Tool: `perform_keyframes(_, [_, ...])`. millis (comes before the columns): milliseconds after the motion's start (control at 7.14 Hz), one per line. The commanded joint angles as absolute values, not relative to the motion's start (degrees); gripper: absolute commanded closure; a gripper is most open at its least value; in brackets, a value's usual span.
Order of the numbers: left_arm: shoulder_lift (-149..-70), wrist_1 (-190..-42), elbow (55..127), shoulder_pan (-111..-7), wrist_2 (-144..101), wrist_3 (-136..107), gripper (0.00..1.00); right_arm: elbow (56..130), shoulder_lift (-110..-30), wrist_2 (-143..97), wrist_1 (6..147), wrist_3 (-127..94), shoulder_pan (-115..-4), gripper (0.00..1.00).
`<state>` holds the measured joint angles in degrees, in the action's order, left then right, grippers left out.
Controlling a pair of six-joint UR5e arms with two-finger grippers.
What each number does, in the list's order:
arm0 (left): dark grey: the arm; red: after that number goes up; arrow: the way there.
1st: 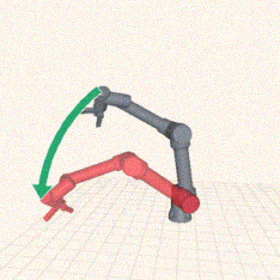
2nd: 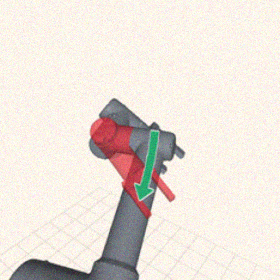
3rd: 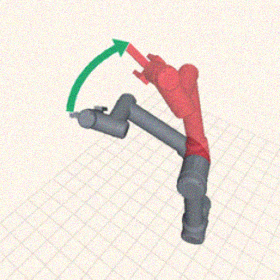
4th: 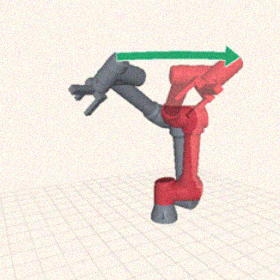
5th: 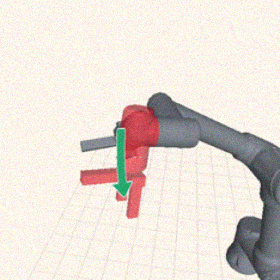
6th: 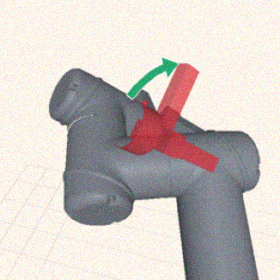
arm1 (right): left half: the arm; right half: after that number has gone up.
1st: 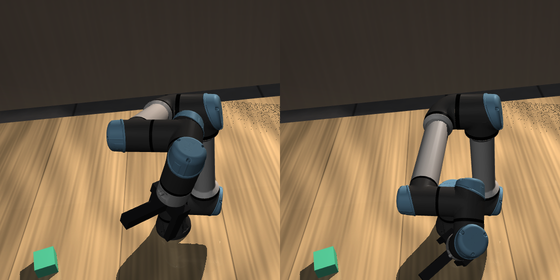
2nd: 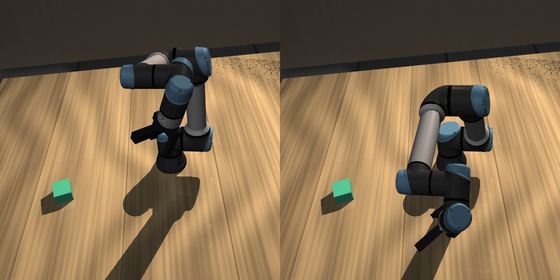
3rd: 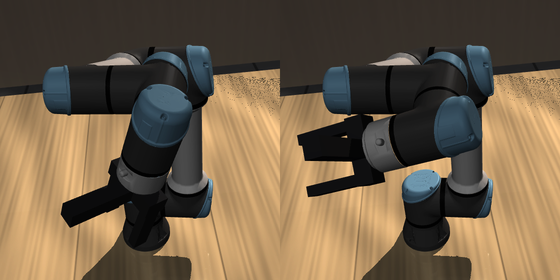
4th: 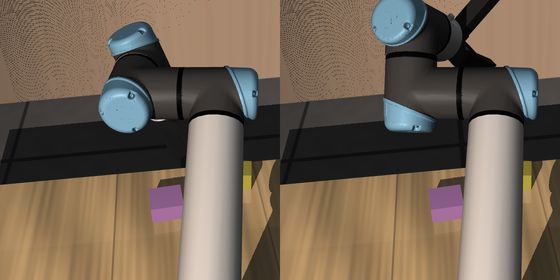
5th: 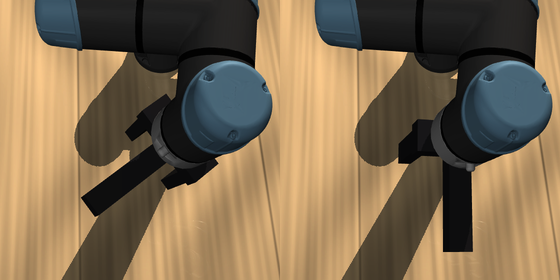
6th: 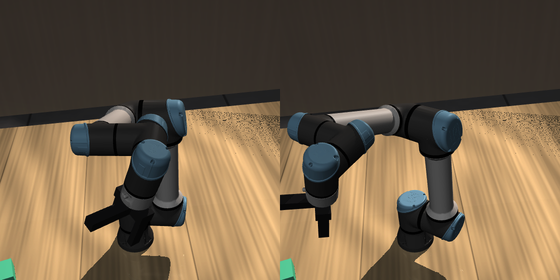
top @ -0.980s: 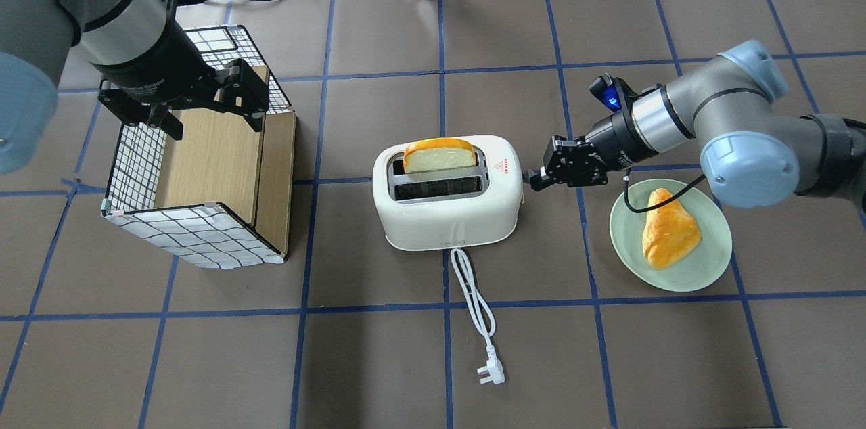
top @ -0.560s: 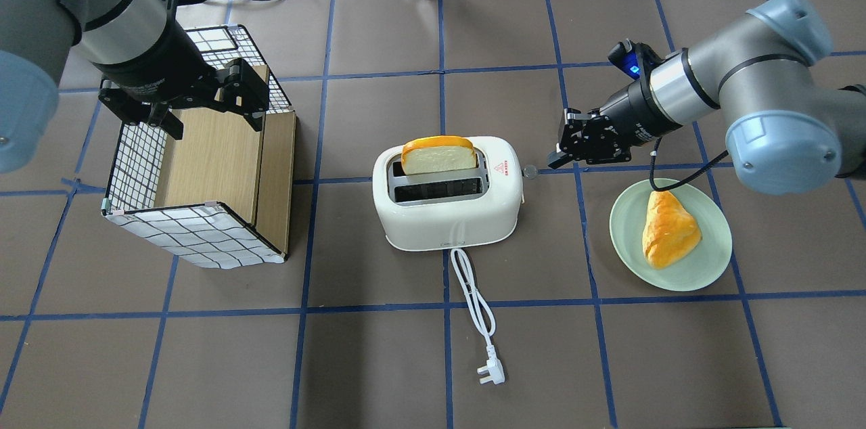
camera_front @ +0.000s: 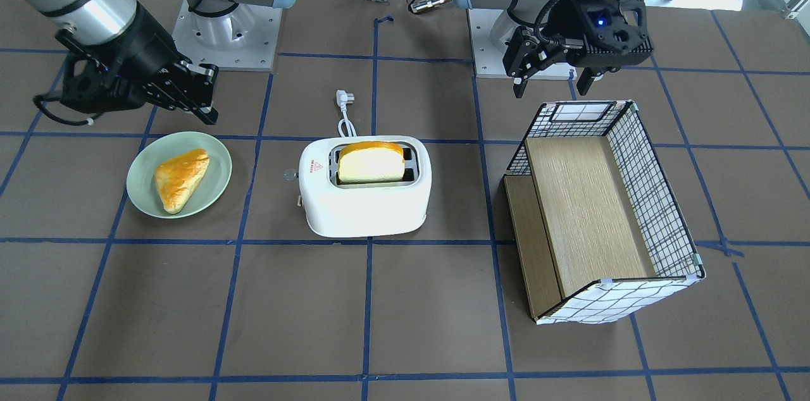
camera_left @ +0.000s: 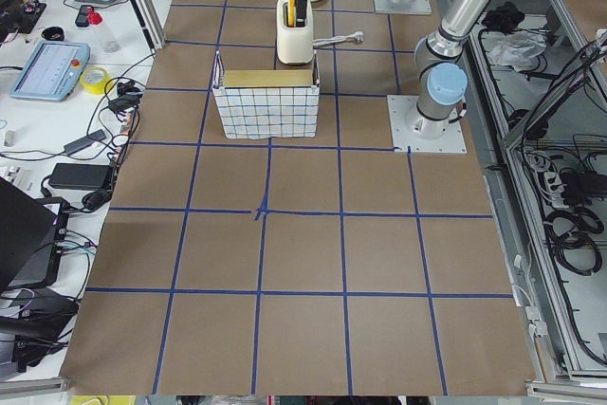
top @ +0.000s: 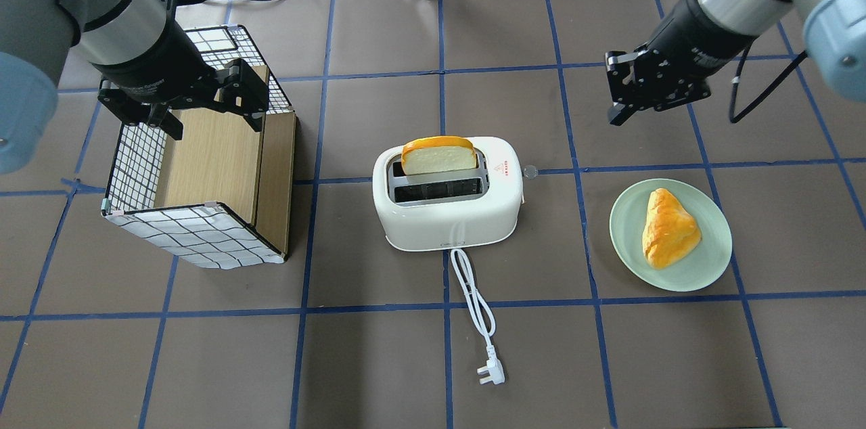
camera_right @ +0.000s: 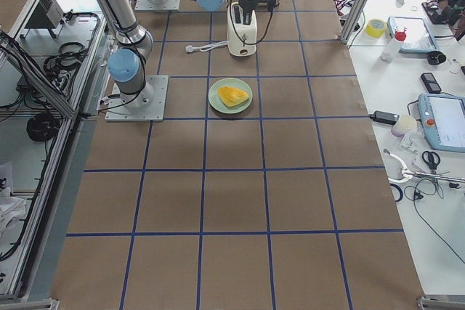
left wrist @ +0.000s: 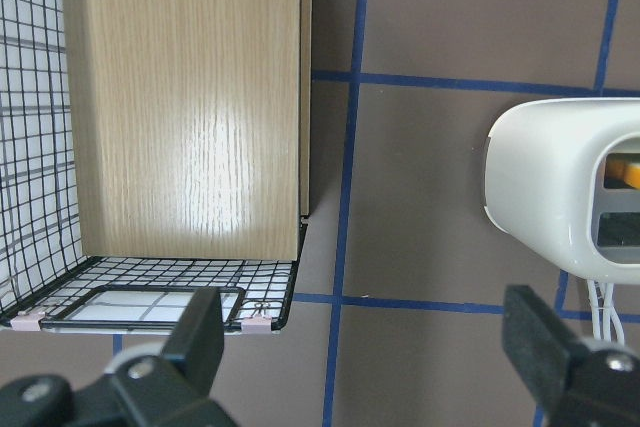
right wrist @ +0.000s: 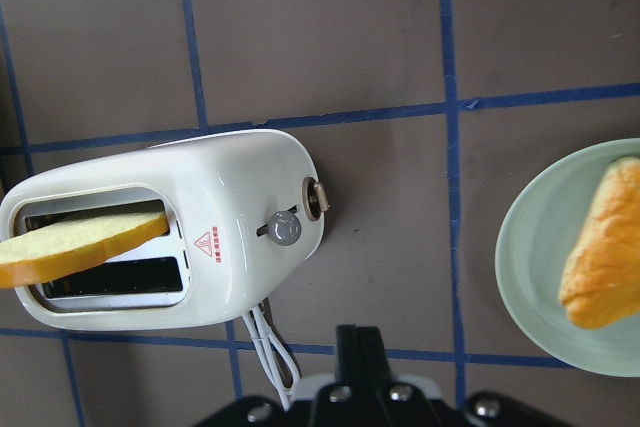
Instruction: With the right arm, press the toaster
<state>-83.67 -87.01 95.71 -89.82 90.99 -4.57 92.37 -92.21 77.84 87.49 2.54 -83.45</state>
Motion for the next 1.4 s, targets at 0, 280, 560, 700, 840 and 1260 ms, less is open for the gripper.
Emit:
perform_keyframes(0, [-83.7,-87.0,95.7,-89.8,91.0,-4.6,0.0,84.3,-92.3,89.0,80.9,0.3,-85.2,0.47])
perform_keyframes(280, [-83.7,-87.0,95.7,-89.8,91.0,-4.6,0.0,84.5,-90.9,93.2,82.1,-5.2,-91.2,0.08])
perform_keyframes(560, [-83.7,-87.0,95.7,-89.8,91.0,-4.6,0.0,85.7,-90.3,92.4,90.8,-3.1,-91.8,0.0])
perform_keyframes(700, [-83.7,-87.0,95.7,-89.8,91.0,-4.6,0.0,85.9,-90.0,92.4,92.9,-1.2,-91.8,0.0])
perform_keyframes(840, [-83.7,-87.0,95.7,-89.8,91.0,-4.6,0.0,86.0,-90.1,92.4,93.2,-1.2,-91.8,0.0])
perform_keyframes(1260, [-83.7,-87.0,95.7,-89.8,91.0,-4.6,0.0,86.4,-90.1,92.4,93.3,-1.8,-91.8,0.0])
